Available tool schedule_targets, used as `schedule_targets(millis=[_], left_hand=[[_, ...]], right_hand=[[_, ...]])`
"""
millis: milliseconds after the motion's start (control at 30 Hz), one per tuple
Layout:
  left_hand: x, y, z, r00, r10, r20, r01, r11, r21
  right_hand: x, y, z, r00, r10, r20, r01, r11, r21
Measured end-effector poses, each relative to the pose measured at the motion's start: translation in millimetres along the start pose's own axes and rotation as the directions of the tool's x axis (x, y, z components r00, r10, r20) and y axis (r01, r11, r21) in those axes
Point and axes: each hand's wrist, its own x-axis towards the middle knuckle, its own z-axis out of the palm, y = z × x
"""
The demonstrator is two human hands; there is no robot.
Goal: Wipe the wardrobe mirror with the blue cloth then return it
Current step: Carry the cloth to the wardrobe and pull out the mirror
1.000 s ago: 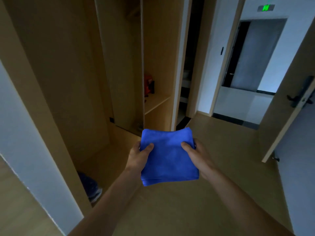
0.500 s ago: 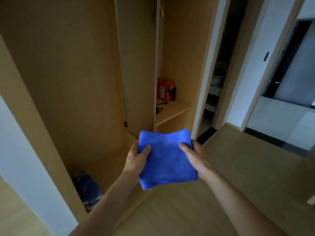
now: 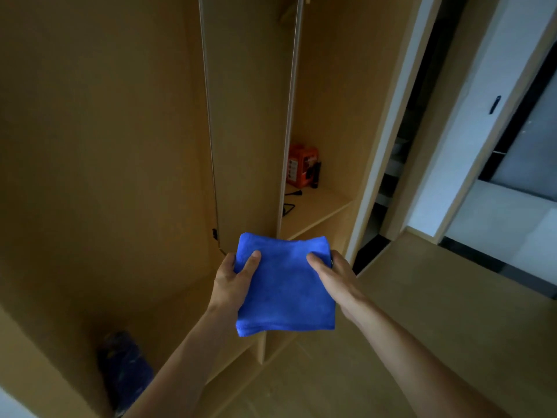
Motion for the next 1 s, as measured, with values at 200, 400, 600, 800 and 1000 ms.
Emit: schedule_targets(millis=[200, 400, 600, 800, 1000], left_hand=[[58.6, 7.4, -3.4, 0.999, 0.042, -0.011, -0.041, 0.999, 0.032], [81.6, 13.0, -10.2, 0.997, 0.064, -0.046, -0.06, 0.996, 0.069], [94.2, 23.4, 4.2, 0.996, 0.007, -0.084, 0.0, 0.997, 0.074], [104.9, 30.1, 41.5, 0.986, 0.019, -0.164, -0.013, 0.999, 0.039], [104.5, 42.3, 91.1, 0.946, 0.055, -0.32, -0.037, 0.997, 0.061]], right_hand=[[61.3, -12.6, 19.5, 1.0, -0.004, 0.001, 0.004, 1.0, 0.03], [104.1, -20.7, 35.3, 0.997, 0.006, 0.072, -0.009, 0.999, 0.037], [143.8, -18.1, 31.2, 0.983, -0.007, 0.183, 0.012, 1.0, -0.026], [187.6, -16.6, 16.4, 0.932, -0.058, 0.357, 0.099, 0.99, -0.096], [232.1, -16.1, -9.8, 0.832, -0.148, 0.535, 0.259, 0.956, -0.139]])
